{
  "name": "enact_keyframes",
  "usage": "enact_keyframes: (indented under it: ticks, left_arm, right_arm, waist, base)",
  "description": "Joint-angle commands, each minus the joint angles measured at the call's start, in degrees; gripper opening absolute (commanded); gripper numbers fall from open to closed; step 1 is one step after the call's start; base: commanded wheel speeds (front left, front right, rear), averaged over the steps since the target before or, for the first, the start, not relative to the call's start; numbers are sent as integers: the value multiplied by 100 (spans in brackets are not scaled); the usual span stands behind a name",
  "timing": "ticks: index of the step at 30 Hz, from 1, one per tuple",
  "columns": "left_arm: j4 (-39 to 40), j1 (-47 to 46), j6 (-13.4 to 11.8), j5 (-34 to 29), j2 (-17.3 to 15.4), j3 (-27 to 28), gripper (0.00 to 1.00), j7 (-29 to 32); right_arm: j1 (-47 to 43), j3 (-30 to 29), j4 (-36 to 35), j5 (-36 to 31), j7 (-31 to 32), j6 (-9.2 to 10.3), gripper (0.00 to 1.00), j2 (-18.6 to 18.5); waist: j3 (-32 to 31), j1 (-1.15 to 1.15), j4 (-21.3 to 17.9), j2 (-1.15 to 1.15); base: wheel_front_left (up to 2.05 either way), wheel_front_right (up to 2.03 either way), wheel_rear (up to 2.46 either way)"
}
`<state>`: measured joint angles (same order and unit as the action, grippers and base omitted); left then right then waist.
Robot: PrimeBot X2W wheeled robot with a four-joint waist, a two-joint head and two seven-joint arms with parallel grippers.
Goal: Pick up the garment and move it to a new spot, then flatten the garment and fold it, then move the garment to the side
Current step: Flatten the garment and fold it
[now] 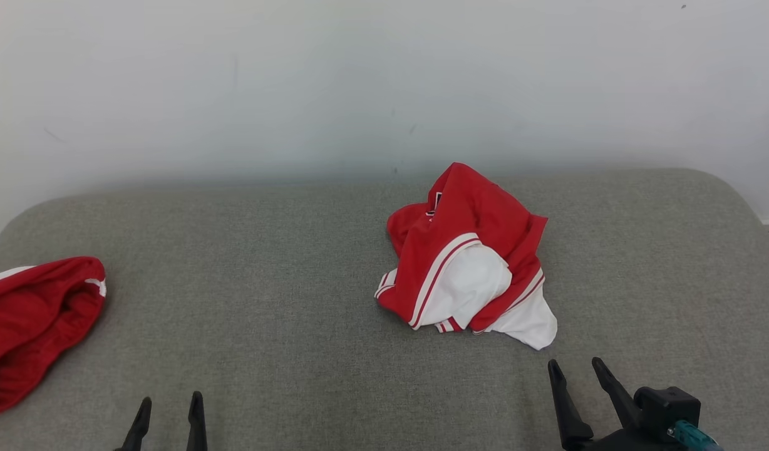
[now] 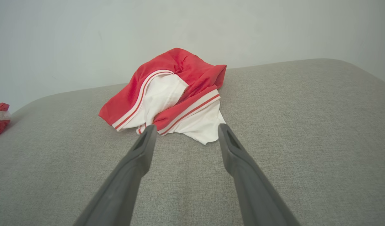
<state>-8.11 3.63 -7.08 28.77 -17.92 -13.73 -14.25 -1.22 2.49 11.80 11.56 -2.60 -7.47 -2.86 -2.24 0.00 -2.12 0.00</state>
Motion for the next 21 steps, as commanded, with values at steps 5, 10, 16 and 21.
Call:
enact_keyframes:
  ticks: [5, 10, 16, 21]
  left_arm:
    - [141, 102, -68, 31, -3, -34, 100, 99]
    - [254, 127, -143, 20, -43, -27, 100, 152]
    - [359, 151, -203, 2, -65, -57, 100, 202]
    - [467, 201, -254, -14, -94, -75, 100, 247]
  right_arm:
    - [26, 5, -40, 79, 5, -6, 100, -4]
    - [24, 31, -38, 112, 37, -6, 100, -4]
    - [7, 49, -22, 119, 27, -6, 100, -3]
    - [26, 65, -37, 126, 21, -6, 100, -3]
  waist:
    - [26, 0, 29, 0]
    - [23, 0, 35, 0]
    - [7, 0, 53, 0]
    - [11, 0, 51, 0]
  base:
    - [0, 0, 0]
    - [0, 0, 0]
    - [0, 0, 0]
    - [0, 0, 0]
